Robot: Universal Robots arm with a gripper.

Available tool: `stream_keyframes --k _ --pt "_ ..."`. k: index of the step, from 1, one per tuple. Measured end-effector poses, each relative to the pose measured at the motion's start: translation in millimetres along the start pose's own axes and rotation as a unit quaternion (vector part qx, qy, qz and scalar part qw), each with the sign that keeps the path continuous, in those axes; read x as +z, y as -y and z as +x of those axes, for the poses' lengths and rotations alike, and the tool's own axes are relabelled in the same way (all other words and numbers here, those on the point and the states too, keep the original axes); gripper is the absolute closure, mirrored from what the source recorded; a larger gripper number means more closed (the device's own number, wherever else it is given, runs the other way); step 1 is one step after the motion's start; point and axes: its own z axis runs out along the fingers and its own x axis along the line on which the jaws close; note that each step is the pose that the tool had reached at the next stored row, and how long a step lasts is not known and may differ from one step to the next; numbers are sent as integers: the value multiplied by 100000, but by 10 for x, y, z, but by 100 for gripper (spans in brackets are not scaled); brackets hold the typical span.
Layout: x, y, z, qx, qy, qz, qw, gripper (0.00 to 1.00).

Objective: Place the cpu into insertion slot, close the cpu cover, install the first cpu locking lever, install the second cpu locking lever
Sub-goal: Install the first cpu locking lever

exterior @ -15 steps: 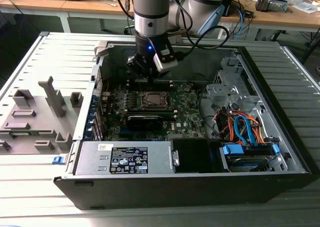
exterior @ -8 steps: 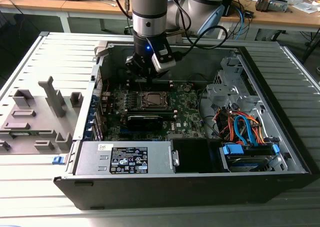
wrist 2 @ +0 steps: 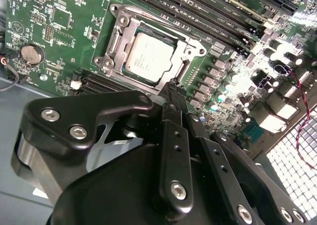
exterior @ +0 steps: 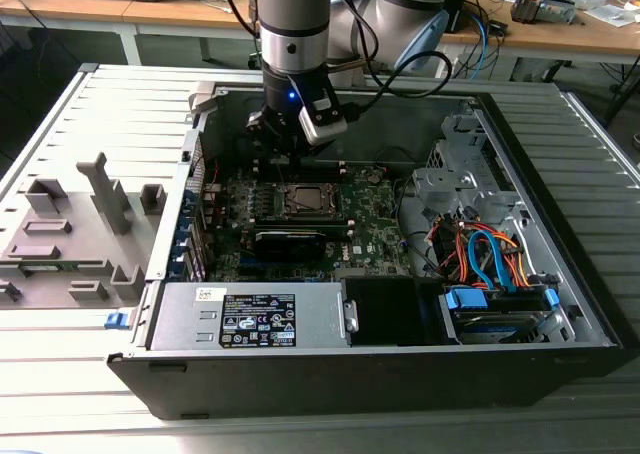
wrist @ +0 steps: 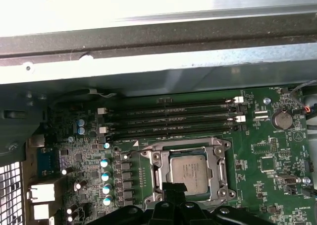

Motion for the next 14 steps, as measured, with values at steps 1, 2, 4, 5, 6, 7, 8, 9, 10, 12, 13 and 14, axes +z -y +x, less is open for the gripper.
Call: stream_keyframes --k 1,2,4,5,6,7,8,9,10,12,13,14 --pt "0 0 3 -1 2 -1 100000 89" --pt "0 0 5 -5 -2 -3 100000 89" --pt "0 1 8 -6 0 -3 100000 89" --pt "0 1 8 0 0 -4 100000 89" --pt "0 1 8 -2 -2 -5 100000 89" --pt "0 1 9 -2 -1 -6 100000 89" --pt "0 1 11 2 1 -9 100000 89" --pt "-1 4 47 0 0 -8 100000 89" --pt "-2 5 60 -1 -1 -6 100000 89" --pt "-2 7 80 1 2 -7 100000 89" --pt "-3 8 95 2 0 -7 100000 89" --pt "-4 10 147 -1 -3 -5 100000 89"
